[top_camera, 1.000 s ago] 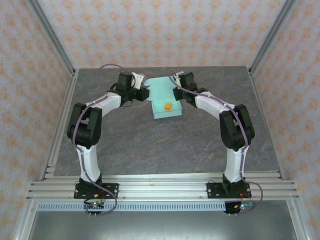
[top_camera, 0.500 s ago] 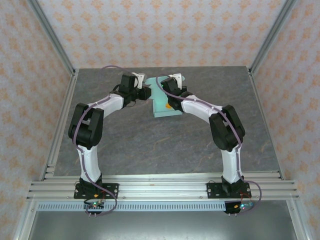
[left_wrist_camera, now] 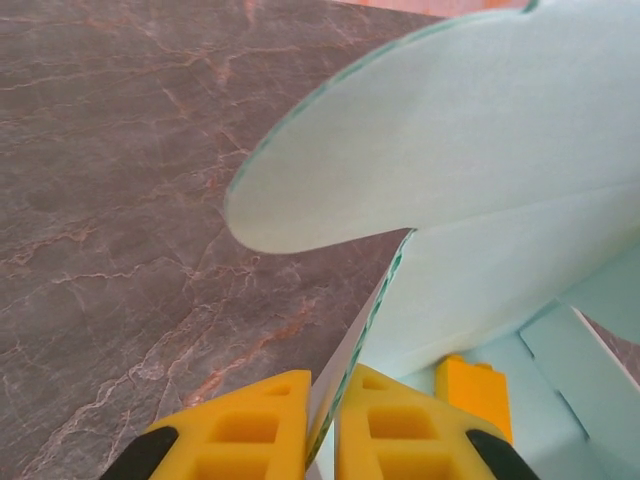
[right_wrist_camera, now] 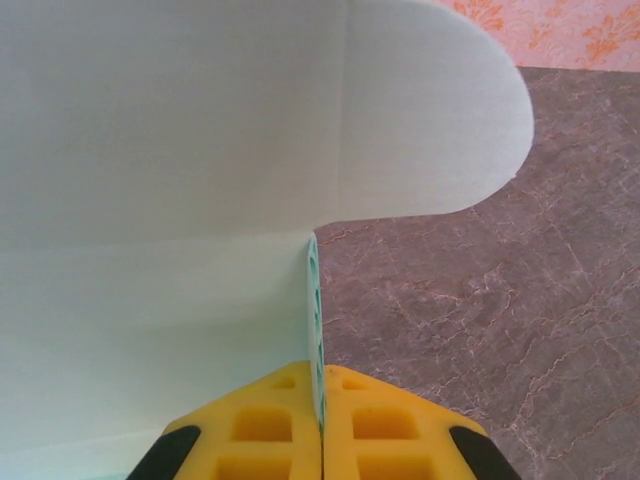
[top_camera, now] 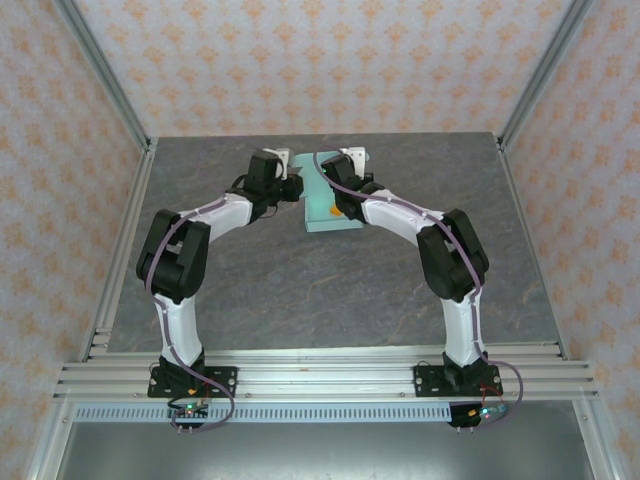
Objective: Fold the paper box
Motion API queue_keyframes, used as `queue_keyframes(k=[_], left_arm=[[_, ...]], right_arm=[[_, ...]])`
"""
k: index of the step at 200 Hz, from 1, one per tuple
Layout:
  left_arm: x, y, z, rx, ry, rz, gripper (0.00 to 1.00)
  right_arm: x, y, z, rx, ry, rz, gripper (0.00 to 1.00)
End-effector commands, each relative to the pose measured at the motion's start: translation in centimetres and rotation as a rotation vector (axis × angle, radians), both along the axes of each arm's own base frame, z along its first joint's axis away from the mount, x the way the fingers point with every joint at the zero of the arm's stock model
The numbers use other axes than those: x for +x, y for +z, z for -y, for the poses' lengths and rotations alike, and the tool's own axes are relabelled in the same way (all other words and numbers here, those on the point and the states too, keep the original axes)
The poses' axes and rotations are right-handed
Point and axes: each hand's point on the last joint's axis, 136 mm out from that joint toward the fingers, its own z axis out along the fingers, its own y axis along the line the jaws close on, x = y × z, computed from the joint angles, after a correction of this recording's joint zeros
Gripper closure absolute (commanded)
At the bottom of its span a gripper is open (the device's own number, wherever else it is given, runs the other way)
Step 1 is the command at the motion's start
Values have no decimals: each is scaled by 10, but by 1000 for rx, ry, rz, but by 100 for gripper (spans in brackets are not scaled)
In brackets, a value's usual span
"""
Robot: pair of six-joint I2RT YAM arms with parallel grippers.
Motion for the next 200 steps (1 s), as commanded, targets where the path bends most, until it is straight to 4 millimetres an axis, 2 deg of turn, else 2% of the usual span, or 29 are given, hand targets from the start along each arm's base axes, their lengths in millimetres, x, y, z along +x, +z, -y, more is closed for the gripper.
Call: queue_keyframes(k=[1,24,91,113,124,128,145,200], left_arm=[[5,22,-4,-14,157,44,89],[1,23,0,2,252,33,90],[-9,49,21,53,457,95,97],[-13,50,14,58,521,127,96],[-15,44,8,65,547,138,96],[-17,56,5,48,556,161,97],[-20,59,-3,45,585,192,99],[-29,47,-16,35,629,254,100]], right_arm=[[-9,8,-4,54,-20,17,95],[-11,7,-2,80,-51,30,95],[-15,7,-4,189,-124,105,96],[-16,12,-5,229,-129,135,96],[-17,15,-4,237,-119,155,96],[-18,16,-4,242,-111,164,96],[-20,21,-6,273,-79,197,97],[-25,24,-15,341,8,258,97]])
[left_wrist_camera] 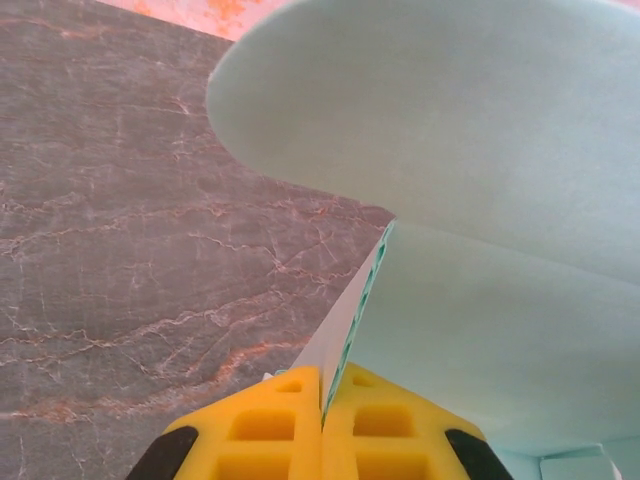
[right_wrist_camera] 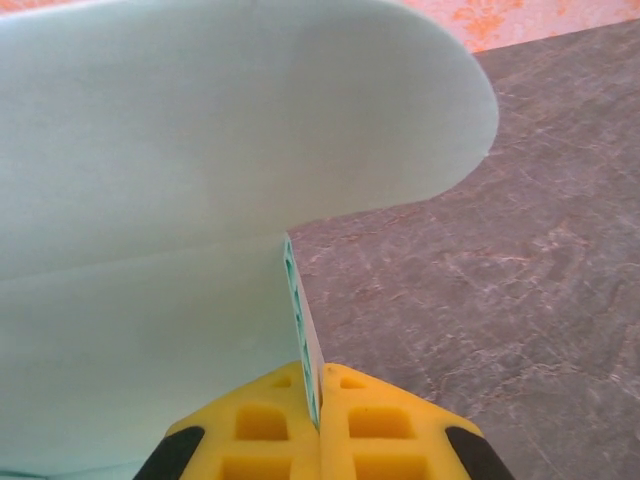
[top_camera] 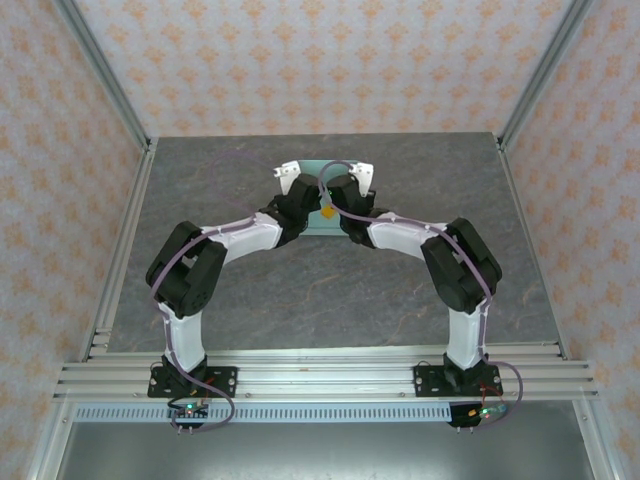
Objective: Fold the paper box
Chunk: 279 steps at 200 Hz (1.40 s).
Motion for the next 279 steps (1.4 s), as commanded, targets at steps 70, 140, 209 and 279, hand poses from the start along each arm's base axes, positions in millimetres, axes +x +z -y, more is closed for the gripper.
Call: queue_keyframes(k=[70,140,209,279], left_arm=[[-28,4,-31,-11,128,189,100],[-56,-17,-34,80,128,201,100],[-75,-23,-42,114,136,161,100],[-86,-24,-46,88,139,151,100]], right_arm=[[-14,15,-2,41,76,166,98],[-41,3,-5,-11,105,215,98],[-52,5,3,7,64,157,98],[-75,4,-2,-53,53,103,99]])
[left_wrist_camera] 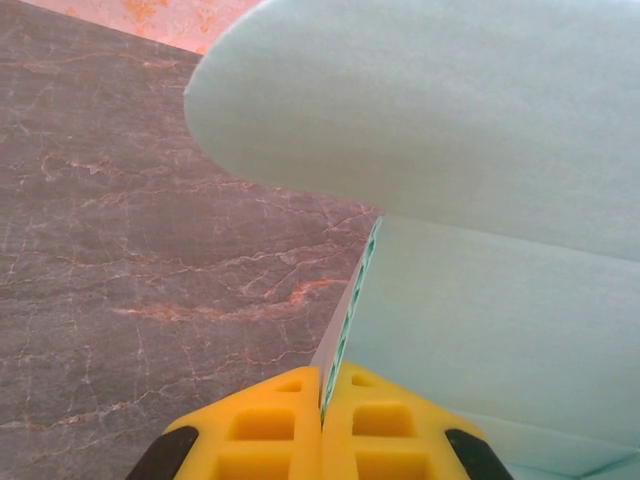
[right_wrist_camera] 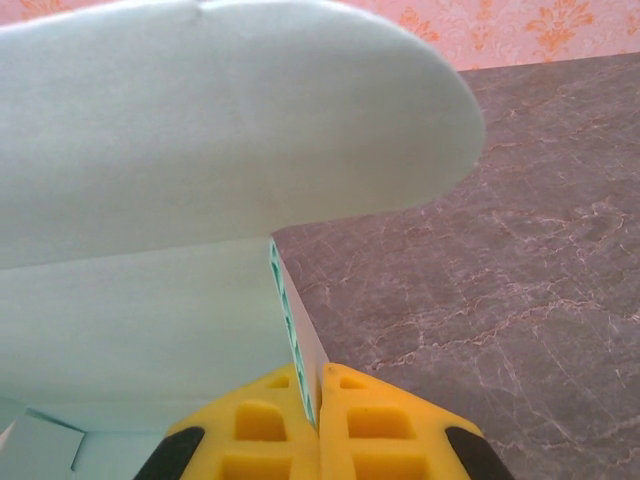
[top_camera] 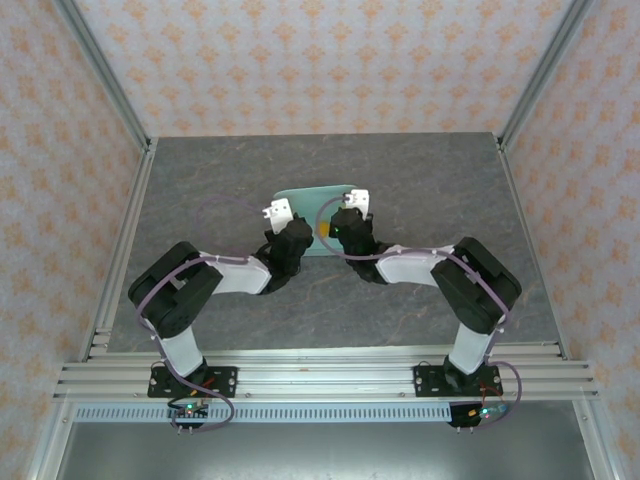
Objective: Fold the paper box
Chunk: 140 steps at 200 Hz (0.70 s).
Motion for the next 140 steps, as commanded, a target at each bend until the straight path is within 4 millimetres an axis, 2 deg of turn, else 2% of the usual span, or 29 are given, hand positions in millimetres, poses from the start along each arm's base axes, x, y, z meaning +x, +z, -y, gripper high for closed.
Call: queue_keyframes(k=[1,71,140], left_arm=[[-12,-7,-29,38,114,-14,100],[-24,-24,-38,50,113,-25,100],[-32,-38,-42,59,102,-39,100]], right_arm=[[-7,5,18,-23,-110,18,99],[-26,-6,13,-26,-89,69,99],[-34,-7,18,42,-198,66,100]])
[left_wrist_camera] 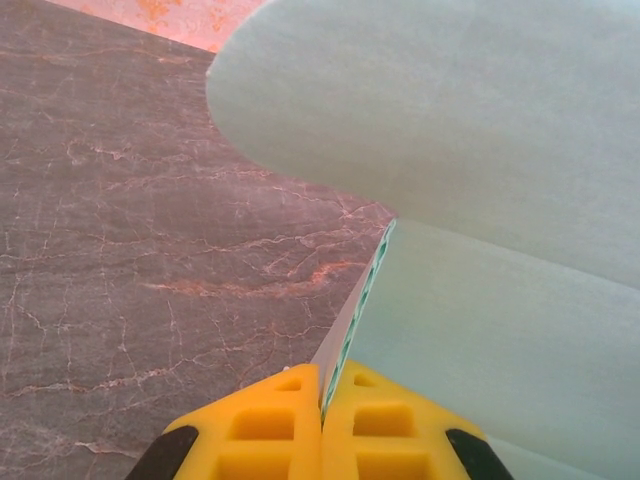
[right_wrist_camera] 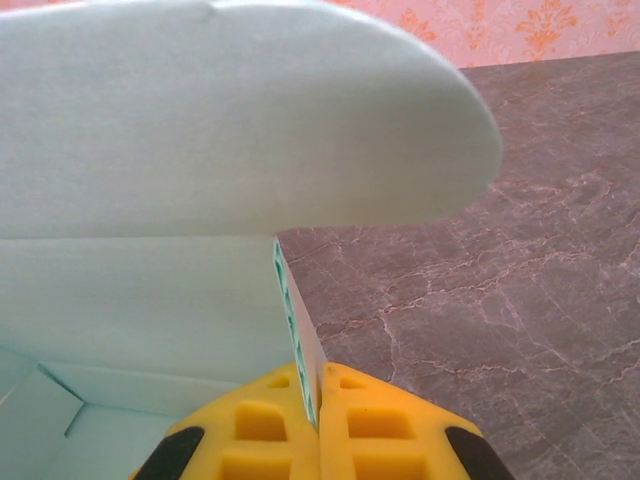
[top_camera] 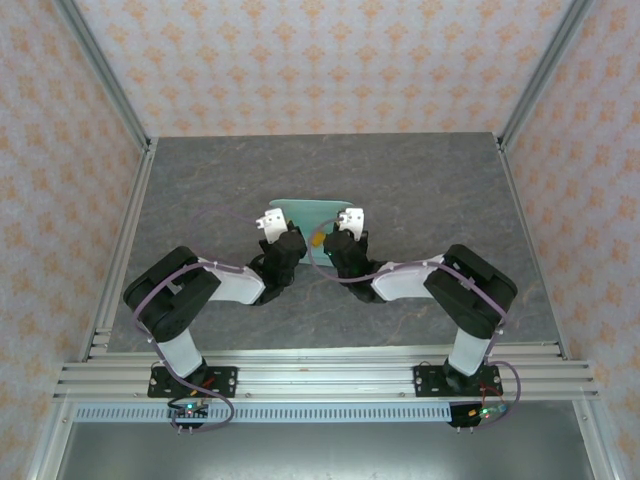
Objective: Fold the paper box
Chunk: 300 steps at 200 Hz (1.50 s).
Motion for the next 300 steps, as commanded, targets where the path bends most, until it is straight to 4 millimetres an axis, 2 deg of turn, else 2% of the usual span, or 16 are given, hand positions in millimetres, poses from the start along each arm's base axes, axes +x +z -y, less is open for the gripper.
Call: queue_keyframes(k=[1,34,92,138,172,226,300], left_arm=[[-14,-28,-33,73,109,-65,100],[-16,-27,-32,72,102,-60,100],[-23,-31,-26,66,82,-64,100],[-24,-25,-14,56,66,-48,100],[-20,-23,-12,50,82,-29,100],[-22,-34,-8,84,73,-23,100],[-29,-45,-10,100,71,-17,100]], right_arm=[[1,4,28,43,-172,17,100],[-3,3,37,48,-234,14,100],[-3,0,38,106,-281,14,100],[0,19,39,49,-270,83,100],[6,23,41,31,-231,112,100],[6,8,37,20,-173,119,100],[-7,-11,30,54,-131,116,100]])
